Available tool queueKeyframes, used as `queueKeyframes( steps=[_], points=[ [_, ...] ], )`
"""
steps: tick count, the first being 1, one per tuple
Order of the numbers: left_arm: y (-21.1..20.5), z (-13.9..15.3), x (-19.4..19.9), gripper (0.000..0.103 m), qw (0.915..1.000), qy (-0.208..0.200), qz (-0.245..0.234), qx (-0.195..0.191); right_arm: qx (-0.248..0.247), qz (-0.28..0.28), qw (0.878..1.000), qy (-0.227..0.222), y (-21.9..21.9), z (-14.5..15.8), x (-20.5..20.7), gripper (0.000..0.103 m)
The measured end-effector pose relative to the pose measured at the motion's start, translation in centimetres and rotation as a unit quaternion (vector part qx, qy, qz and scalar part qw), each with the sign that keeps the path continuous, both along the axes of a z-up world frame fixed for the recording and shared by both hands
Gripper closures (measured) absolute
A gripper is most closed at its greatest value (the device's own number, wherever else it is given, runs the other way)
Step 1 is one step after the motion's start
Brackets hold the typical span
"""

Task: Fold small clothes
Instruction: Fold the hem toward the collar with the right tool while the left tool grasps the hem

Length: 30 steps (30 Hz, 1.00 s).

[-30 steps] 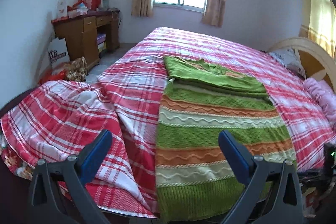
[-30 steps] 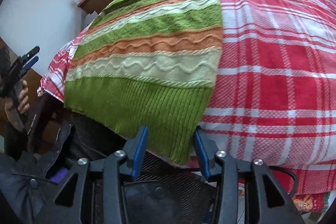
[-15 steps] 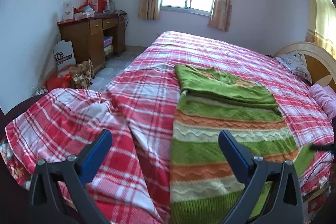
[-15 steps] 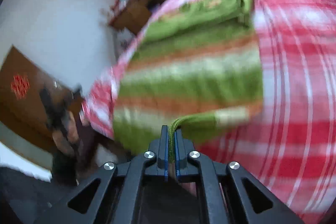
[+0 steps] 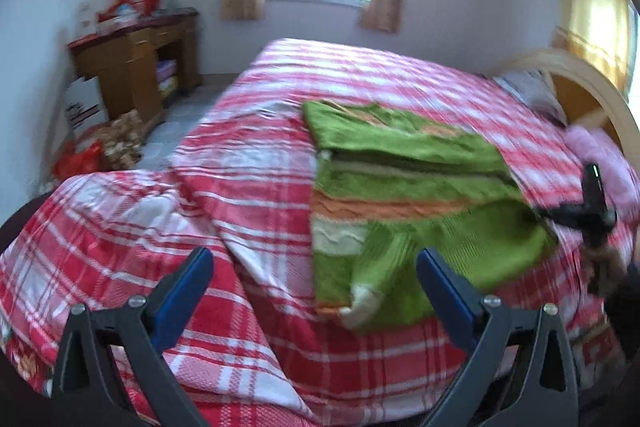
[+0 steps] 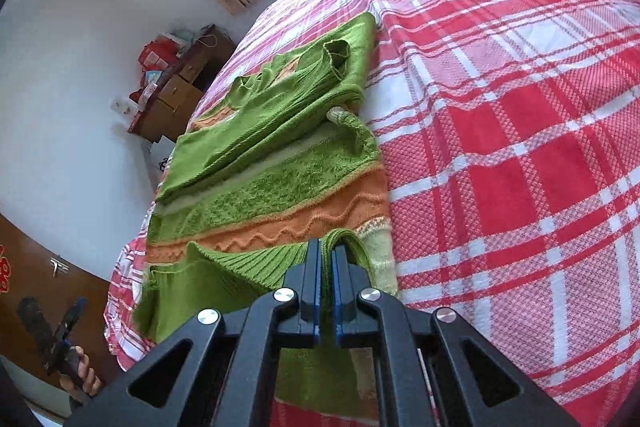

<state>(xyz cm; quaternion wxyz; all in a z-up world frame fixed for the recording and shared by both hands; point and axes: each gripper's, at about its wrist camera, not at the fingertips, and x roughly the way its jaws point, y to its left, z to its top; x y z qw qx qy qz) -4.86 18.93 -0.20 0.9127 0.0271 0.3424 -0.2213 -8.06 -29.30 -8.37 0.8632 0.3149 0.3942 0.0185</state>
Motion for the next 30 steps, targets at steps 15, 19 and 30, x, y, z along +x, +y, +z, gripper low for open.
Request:
queueKeyframes(
  steps=[15,19,30],
  points=[
    [-9.1,-7.2,5.0,0.042,0.9913,0.068,-0.084,0.076,0.111,-0.006,0.994,-0.012,-1.3,-0.4,-0.7,0.097],
    [-6.7,-7.4,6.7,0.080,0.9923,0.106,-0.063,-0.008,0.191,-0.007,0.980,-0.049,-2.8,0.2,-2.2,0.096],
    [-5.3,-7.8,7.6,0.060,0.9852,0.151,-0.044,-0.068,0.105,-0.022,0.990,-0.089,-2.5,2.9,-5.5,0.095]
  ],
)
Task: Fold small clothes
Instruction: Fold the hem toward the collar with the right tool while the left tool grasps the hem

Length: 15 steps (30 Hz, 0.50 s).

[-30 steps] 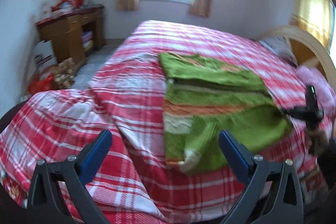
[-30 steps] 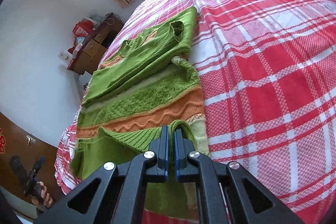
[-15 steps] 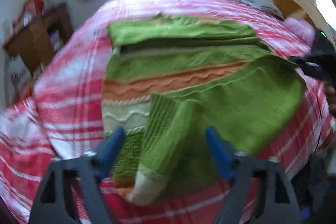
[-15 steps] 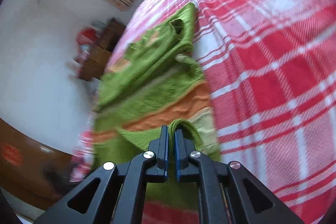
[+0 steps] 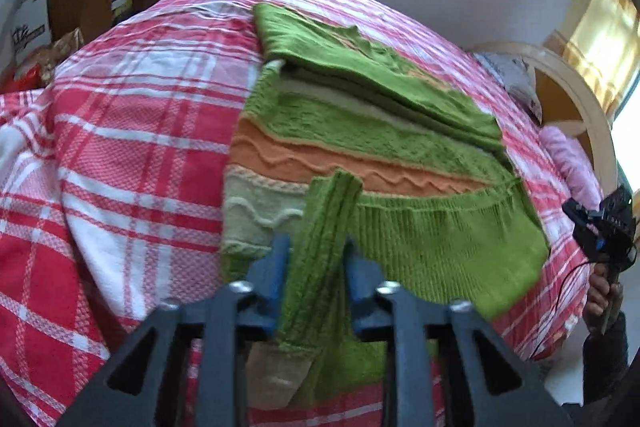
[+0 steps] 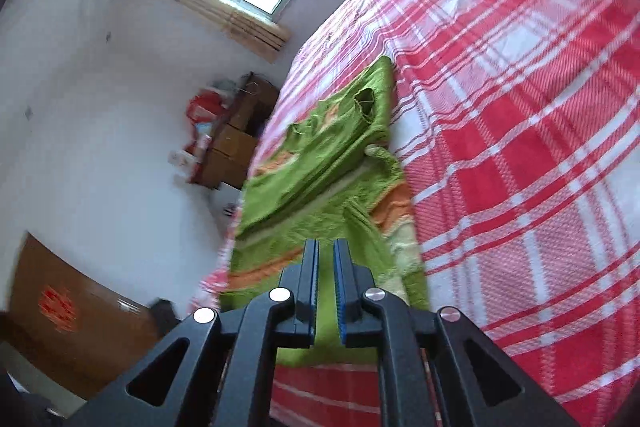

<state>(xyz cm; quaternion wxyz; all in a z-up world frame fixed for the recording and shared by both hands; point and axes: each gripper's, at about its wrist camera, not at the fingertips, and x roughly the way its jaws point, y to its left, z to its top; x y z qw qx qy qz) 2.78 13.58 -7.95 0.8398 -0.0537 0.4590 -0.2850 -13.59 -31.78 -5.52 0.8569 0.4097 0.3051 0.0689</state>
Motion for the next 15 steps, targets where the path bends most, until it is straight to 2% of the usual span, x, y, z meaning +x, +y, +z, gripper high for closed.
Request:
queueKeyframes(
  steps=[1,3,5,6,10,12,15],
  points=[
    [-0.2,0.1,-0.2,0.056,1.0000,-0.004,-0.004,-0.001,-0.030,0.000,1.000,0.007,0.6,0.2,0.1,0.095],
    [-0.7,0.1,-0.2,0.057,0.9998,-0.017,-0.001,0.011,-0.077,0.004,0.997,0.021,1.5,0.4,0.4,0.095],
    [-1.1,0.0,0.1,0.072,0.9992,-0.029,0.004,0.026,-0.127,0.021,0.991,0.038,2.4,0.6,1.0,0.095],
    [-1.1,-0.2,0.2,0.083,0.9990,-0.031,0.007,0.032,-0.146,0.034,0.988,0.046,3.1,0.8,1.5,0.095],
    [-0.4,-0.3,0.6,0.084,0.9995,-0.020,0.013,0.022,-0.192,0.062,0.978,0.058,4.4,0.2,3.3,0.095],
    [-0.4,-0.3,0.5,0.081,0.9993,-0.021,0.014,0.027,-0.216,0.072,0.971,0.070,5.0,-0.3,4.3,0.094],
    [-0.8,-0.3,0.4,0.078,0.9988,-0.028,0.011,0.039,-0.222,0.086,0.968,0.077,5.4,-0.6,5.3,0.091]
  ],
)
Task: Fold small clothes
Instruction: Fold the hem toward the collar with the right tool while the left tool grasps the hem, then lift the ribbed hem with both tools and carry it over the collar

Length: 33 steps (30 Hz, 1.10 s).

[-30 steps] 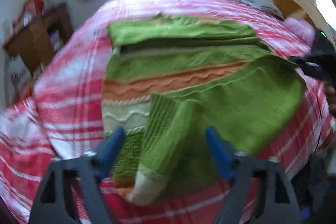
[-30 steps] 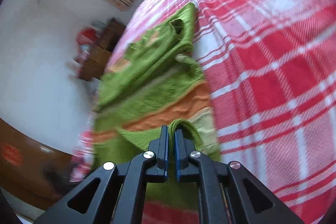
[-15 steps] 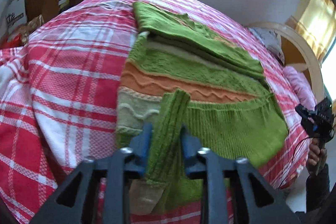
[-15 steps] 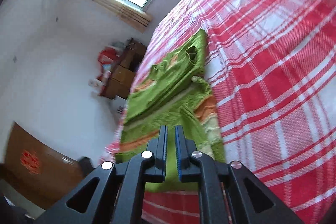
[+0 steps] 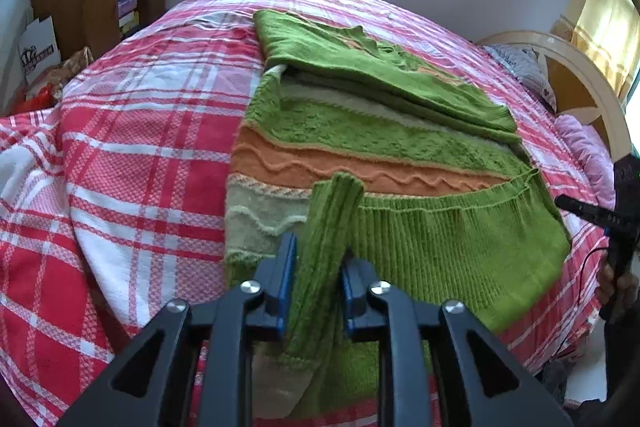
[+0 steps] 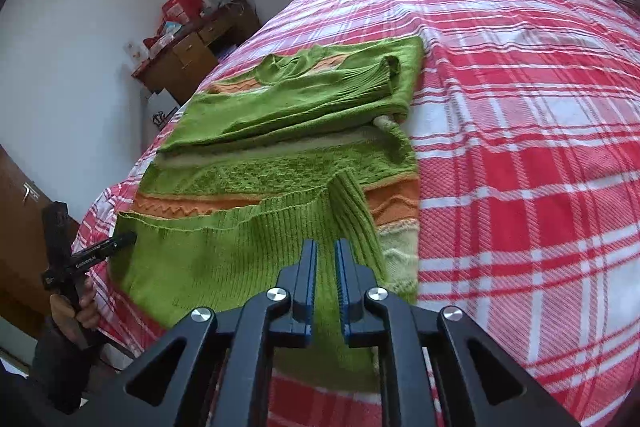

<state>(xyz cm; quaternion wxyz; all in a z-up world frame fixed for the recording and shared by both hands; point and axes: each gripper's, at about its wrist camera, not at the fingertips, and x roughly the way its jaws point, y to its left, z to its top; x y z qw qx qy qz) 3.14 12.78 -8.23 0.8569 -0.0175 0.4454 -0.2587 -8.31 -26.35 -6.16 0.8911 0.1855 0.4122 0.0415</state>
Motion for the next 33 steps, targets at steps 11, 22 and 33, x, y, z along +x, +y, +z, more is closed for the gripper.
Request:
queueKeyframes(
  steps=[11,22,33],
  points=[
    [-2.2,0.1,-0.5,0.038,0.9996,-0.017,-0.022,0.009,-0.025,-0.001,0.999,-0.048,0.7,1.0,-0.9,0.041],
    [-0.7,-0.3,0.0,0.093,0.9994,-0.012,0.020,-0.026,-0.192,0.067,0.979,-0.007,4.0,-1.9,3.3,0.062],
    [0.0,3.3,-0.4,0.098,0.9957,-0.043,0.054,-0.060,-0.144,0.001,0.986,-0.082,3.4,3.7,-0.6,0.096]
  ],
)
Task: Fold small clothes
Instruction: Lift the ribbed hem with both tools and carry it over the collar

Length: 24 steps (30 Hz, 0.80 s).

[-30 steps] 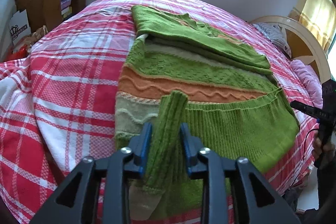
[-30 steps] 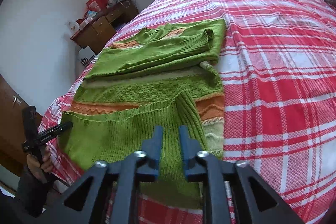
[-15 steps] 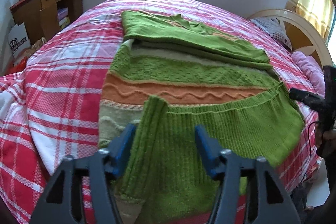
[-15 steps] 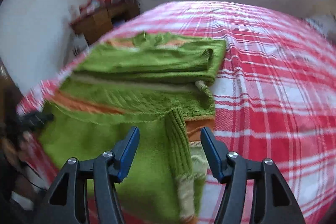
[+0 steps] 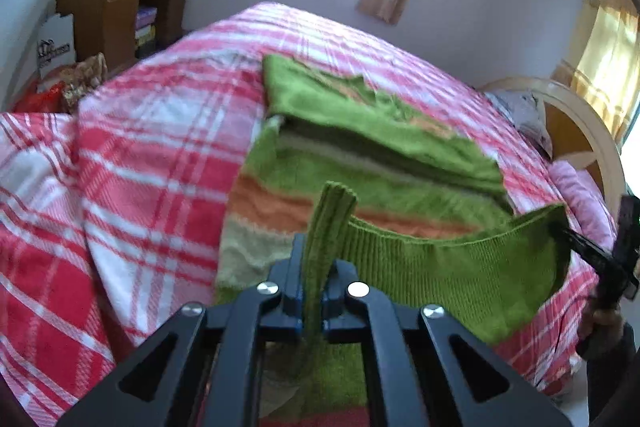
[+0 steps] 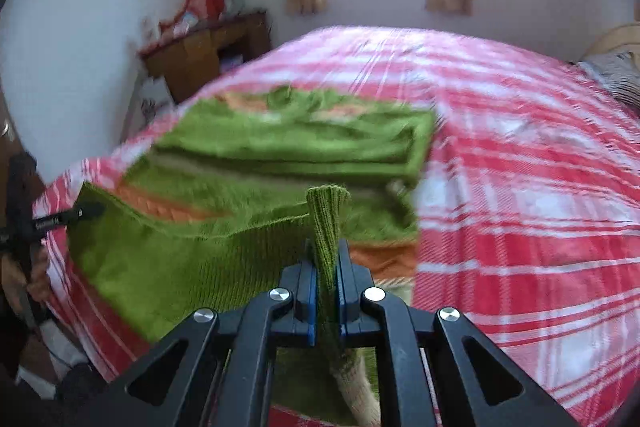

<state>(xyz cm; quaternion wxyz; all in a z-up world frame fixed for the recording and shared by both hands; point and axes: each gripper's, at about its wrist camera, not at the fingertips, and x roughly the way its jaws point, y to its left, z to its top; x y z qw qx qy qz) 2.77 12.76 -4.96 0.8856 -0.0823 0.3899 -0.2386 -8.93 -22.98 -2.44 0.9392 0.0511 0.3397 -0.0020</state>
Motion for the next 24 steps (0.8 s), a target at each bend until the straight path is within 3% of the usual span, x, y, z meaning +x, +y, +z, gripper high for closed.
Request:
queueKeyframes(
  steps=[8,24],
  points=[
    [-1.1,3.6,3.2,0.098,0.9995,-0.027,0.016,-0.008,-0.017,-0.029,0.998,-0.045,-0.1,3.6,1.0,0.097],
    [-3.5,5.1,11.8,0.098,0.9984,-0.015,0.052,-0.016,-0.043,-0.069,0.995,-0.057,-2.2,5.8,8.3,0.097]
  ],
)
